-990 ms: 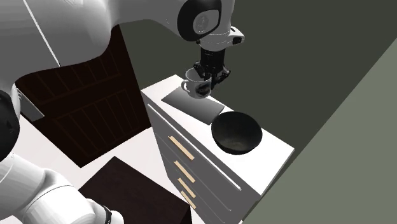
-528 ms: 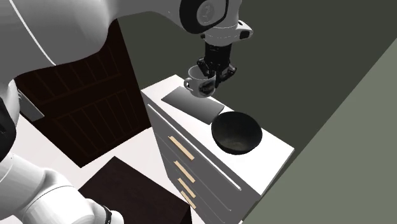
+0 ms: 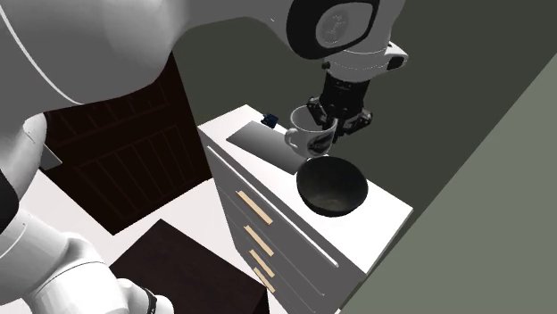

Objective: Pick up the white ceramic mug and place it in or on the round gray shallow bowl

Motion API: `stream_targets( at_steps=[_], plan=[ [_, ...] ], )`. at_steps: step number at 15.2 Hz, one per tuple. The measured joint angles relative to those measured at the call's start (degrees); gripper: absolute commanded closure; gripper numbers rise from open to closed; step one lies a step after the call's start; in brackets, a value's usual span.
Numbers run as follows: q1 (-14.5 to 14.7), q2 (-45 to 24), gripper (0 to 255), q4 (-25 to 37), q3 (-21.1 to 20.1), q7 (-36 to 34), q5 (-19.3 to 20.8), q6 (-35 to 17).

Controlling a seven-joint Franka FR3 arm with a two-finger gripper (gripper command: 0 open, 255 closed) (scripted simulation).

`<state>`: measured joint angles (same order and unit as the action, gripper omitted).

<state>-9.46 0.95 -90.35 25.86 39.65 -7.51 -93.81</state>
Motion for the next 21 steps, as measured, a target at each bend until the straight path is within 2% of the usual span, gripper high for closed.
stream_targets(
  at_steps=[4,6,21],
  plan=[
    [-3.0,-2.1,255,2.8,3.1,5.9,-1.4,1.8],
    [-3.7,-2.3,255,2.1,3.7,7.3,-1.6,1.1],
    [-3.5,-0.7,255,-10.1,3.6,8.7,-1.0,-9.6]
  ],
)
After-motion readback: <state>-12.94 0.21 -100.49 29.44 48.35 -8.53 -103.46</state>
